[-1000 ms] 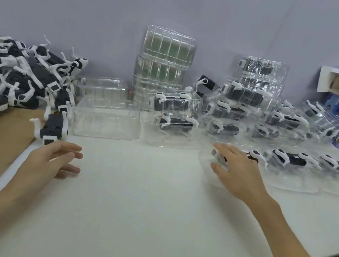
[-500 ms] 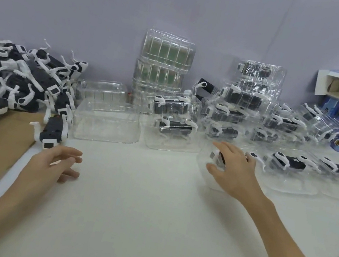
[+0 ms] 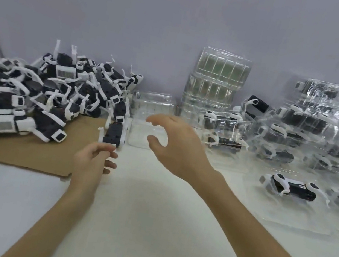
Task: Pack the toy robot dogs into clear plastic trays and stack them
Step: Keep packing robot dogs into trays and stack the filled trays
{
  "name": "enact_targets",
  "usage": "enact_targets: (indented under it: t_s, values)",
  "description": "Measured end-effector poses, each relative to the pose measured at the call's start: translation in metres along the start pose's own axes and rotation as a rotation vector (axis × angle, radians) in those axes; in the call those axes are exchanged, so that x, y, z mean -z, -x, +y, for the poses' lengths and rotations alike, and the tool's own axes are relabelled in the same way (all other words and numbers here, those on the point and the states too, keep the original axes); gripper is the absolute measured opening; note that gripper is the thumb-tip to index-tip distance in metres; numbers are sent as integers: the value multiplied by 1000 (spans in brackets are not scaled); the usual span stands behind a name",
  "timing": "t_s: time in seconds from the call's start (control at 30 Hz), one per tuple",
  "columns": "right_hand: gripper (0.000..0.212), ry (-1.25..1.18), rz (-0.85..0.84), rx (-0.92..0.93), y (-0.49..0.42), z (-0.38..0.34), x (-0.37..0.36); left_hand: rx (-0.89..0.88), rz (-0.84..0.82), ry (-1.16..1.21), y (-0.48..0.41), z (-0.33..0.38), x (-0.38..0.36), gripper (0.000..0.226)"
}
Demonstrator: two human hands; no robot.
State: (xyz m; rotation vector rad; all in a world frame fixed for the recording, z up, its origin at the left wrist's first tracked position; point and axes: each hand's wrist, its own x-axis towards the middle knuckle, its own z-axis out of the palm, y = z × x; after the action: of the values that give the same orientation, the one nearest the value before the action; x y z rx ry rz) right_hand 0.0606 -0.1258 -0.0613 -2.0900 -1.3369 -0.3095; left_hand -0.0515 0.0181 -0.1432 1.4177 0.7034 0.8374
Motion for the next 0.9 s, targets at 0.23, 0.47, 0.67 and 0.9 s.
enact_targets:
  t_s: [0.23,0.47,0.67,0.9]
  values:
    - [65,309,-338,37,-68,2,-93,216,227,278,-13,2,15,24]
    - [71,15,-456,64,-80,17,-120,243,96,263,-13,2,12,29]
    - [69,257,-79,-65,-81,39,-98,244,27,181,-12,2,9,35]
    - [27,333,-232,-315,-70,84,-66,246,-50,143,-12,4,10,21]
